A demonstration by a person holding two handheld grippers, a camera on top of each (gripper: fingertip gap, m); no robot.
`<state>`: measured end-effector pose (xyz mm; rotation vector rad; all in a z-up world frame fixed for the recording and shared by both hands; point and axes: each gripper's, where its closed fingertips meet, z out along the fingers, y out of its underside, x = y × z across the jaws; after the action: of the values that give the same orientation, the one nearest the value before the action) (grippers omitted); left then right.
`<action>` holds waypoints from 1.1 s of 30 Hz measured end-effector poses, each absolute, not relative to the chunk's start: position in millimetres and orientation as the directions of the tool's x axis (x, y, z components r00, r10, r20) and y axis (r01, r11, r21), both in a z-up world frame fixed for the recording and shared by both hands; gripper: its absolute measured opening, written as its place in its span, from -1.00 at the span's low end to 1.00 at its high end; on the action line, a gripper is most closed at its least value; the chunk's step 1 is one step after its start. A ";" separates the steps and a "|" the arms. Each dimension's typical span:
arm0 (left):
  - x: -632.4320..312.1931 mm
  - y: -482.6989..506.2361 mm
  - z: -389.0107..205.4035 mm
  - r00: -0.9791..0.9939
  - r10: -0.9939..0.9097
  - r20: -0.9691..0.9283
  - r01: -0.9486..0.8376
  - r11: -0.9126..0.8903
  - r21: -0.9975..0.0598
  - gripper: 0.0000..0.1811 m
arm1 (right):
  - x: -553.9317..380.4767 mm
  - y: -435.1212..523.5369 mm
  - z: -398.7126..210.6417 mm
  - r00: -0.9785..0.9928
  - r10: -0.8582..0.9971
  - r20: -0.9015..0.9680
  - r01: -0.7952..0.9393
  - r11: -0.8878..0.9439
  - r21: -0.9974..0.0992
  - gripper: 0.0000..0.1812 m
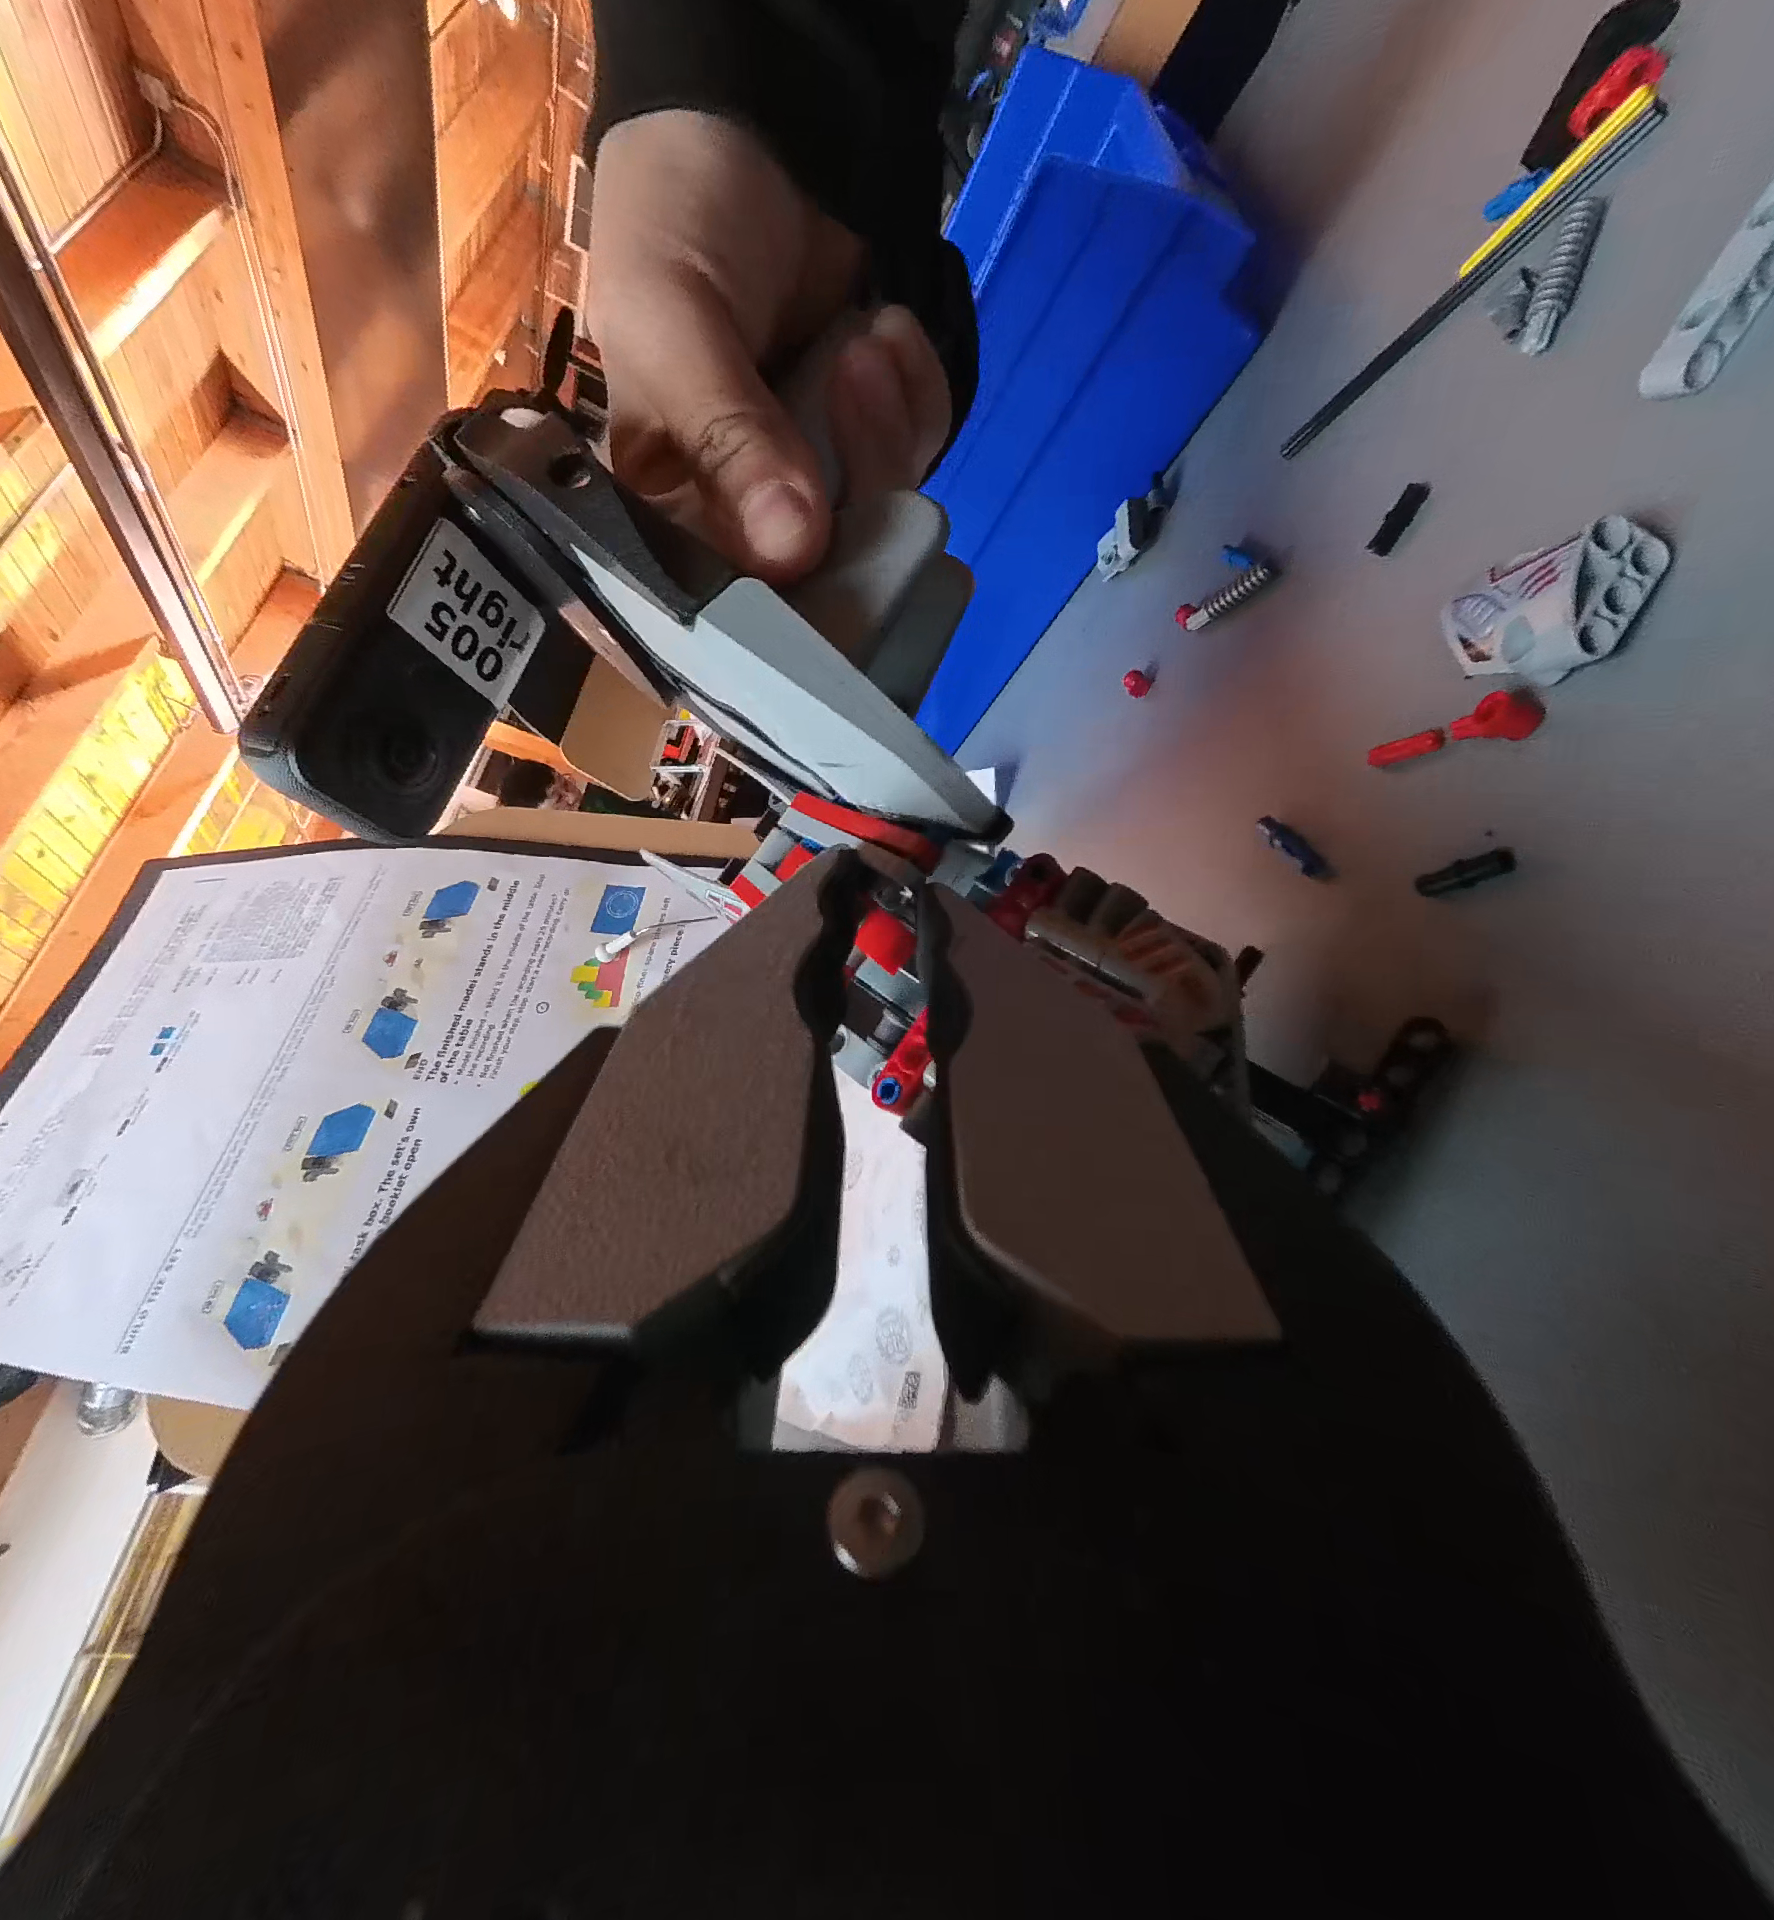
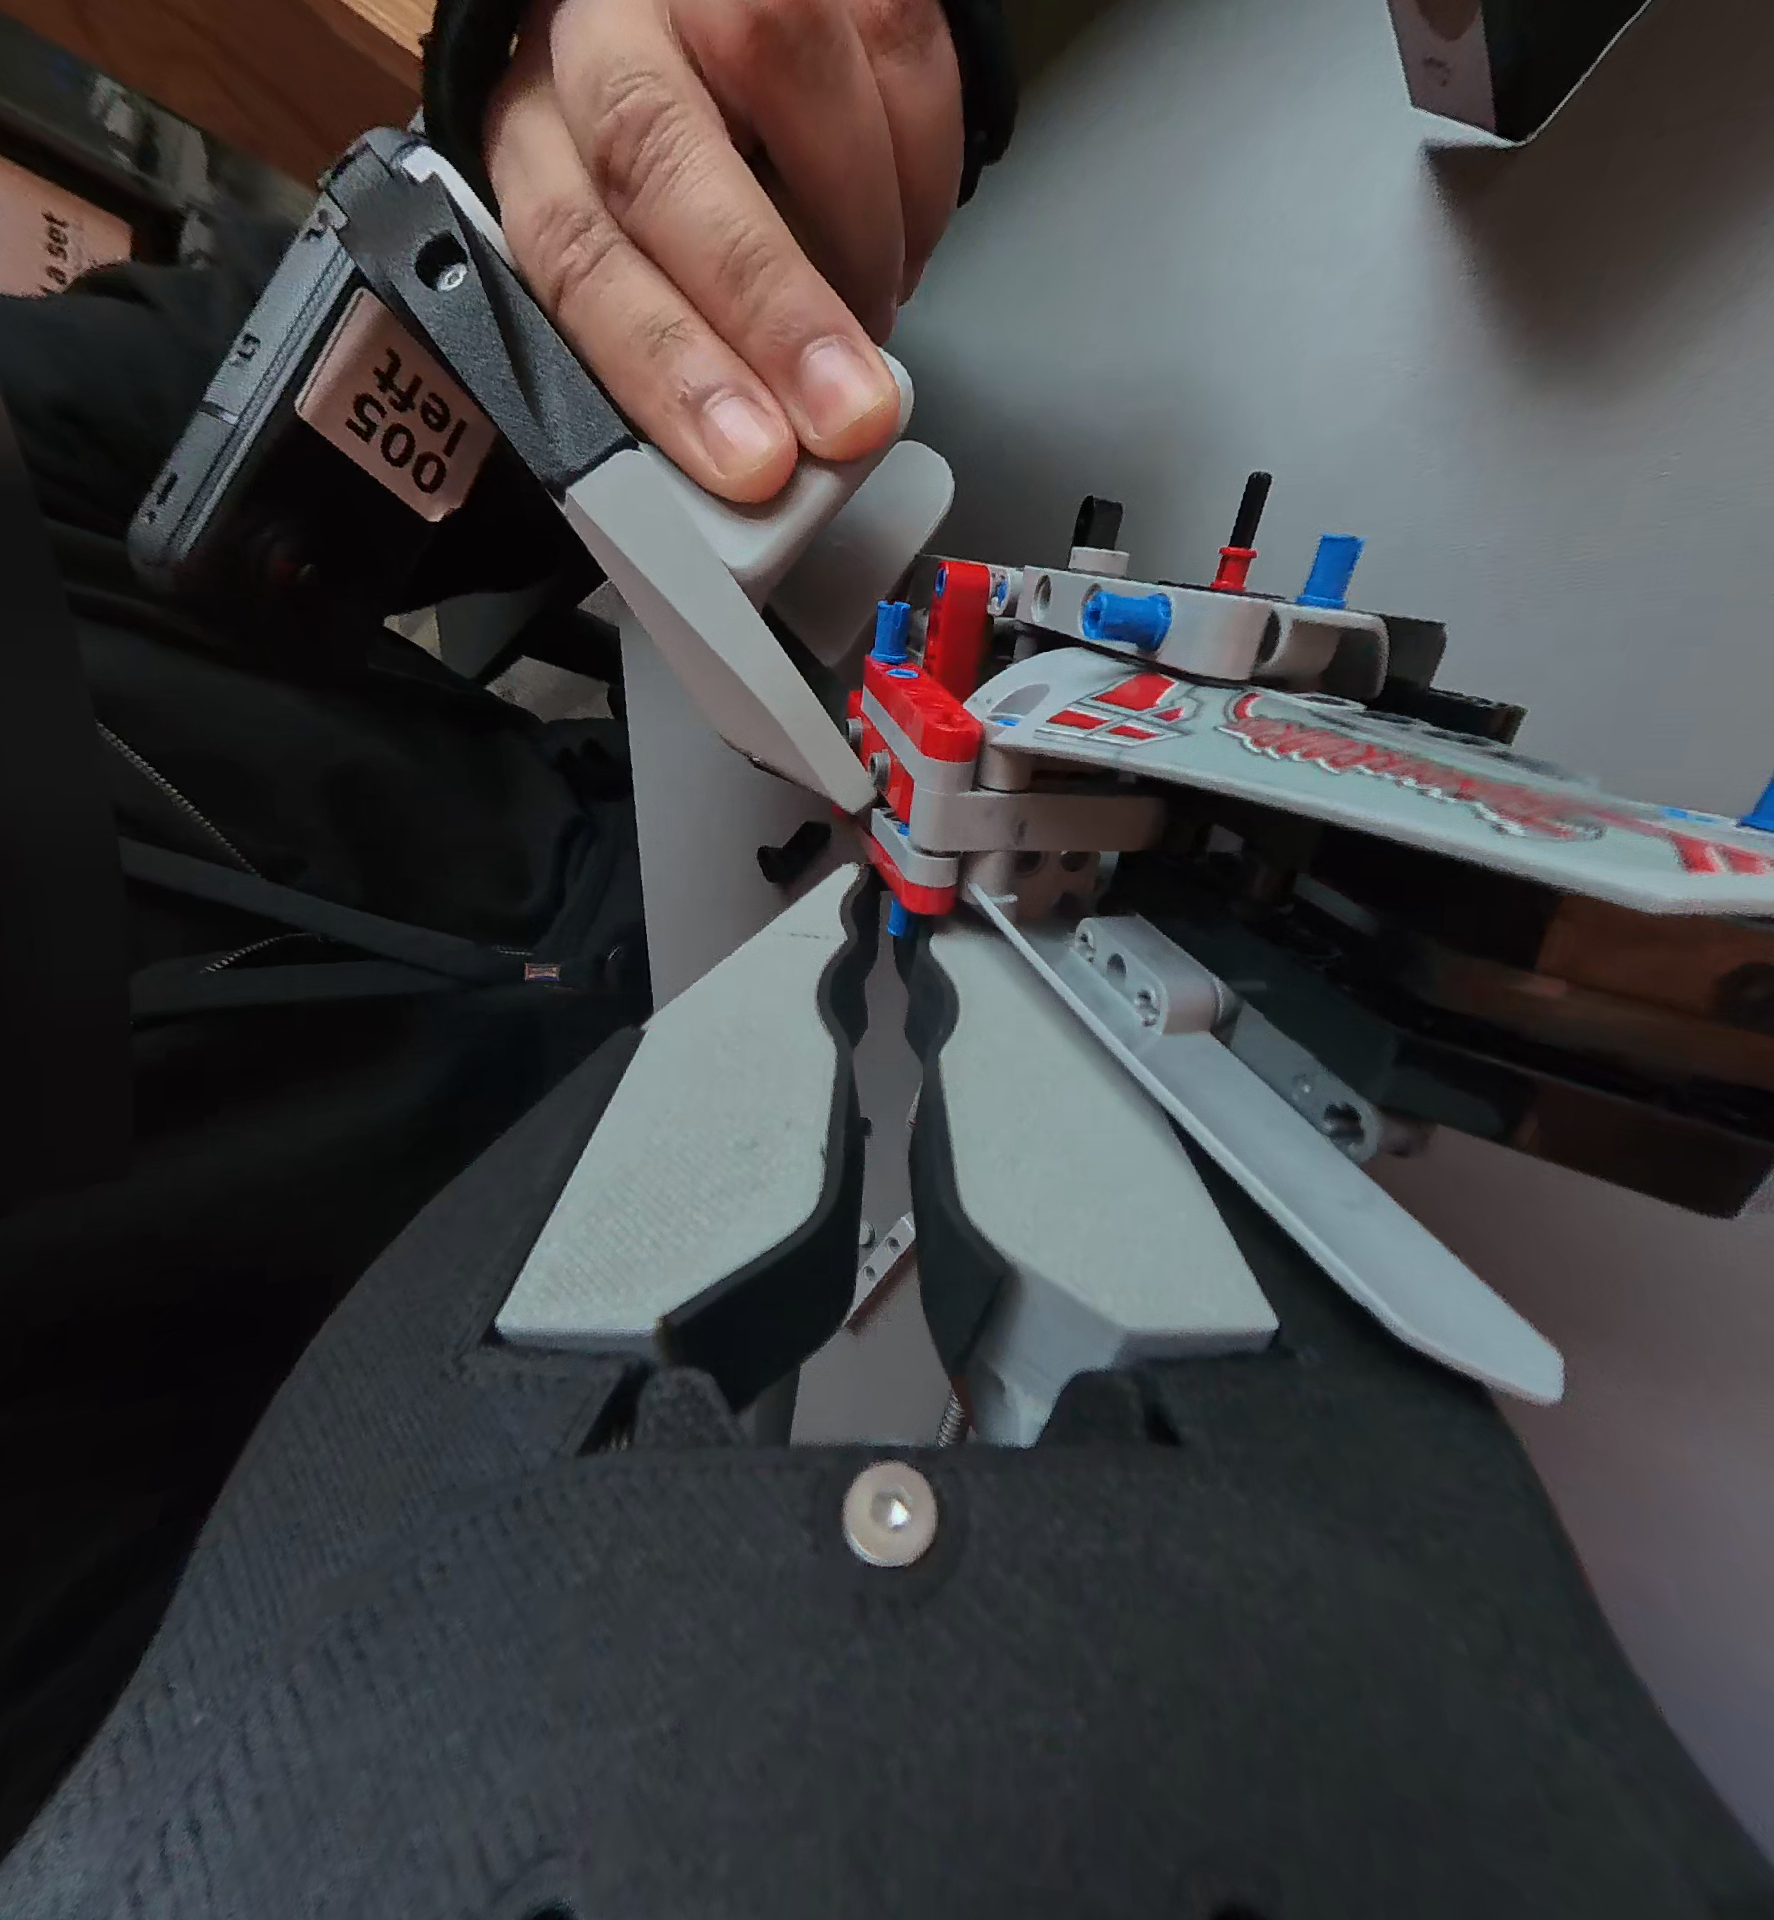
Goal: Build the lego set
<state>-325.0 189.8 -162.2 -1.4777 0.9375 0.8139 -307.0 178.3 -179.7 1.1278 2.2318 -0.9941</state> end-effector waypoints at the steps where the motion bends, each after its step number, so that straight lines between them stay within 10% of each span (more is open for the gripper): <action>1: -325.9 190.0 -162.6 0.431 -0.103 -0.896 -0.902 -0.038 -0.430 -0.92 | -307.5 178.2 -179.9 -0.562 0.500 -0.659 0.825 0.399 -0.401 -0.99; 5: -327.3 191.4 -163.4 0.428 -0.101 -0.898 -0.904 -0.066 -0.423 -0.91 | -309.3 177.5 -180.2 -0.541 0.483 -0.688 0.840 0.346 -0.418 -0.99; 15: -347.4 190.5 -145.2 0.978 -0.145 -0.148 -0.174 -0.191 -0.966 -0.77 | -312.9 174.8 -178.5 -0.573 0.491 -0.656 0.819 0.312 -0.482 -1.00; 25: -335.7 177.1 -136.4 0.849 -0.360 0.386 0.260 -0.351 -0.899 -0.92 | -307.4 163.5 -175.4 -0.670 0.503 -0.545 0.742 0.466 -0.482 -0.99; 33: -335.1 165.8 -140.8 0.813 -0.353 0.463 0.306 -0.417 -0.856 -0.73 | -304.1 164.3 -173.1 -0.697 0.497 -0.517 0.717 0.483 -0.503 -1.00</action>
<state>-335.1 165.8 -140.8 -1.8649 0.0358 -0.7264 -304.1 164.3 -173.1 1.0273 2.4312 -1.0355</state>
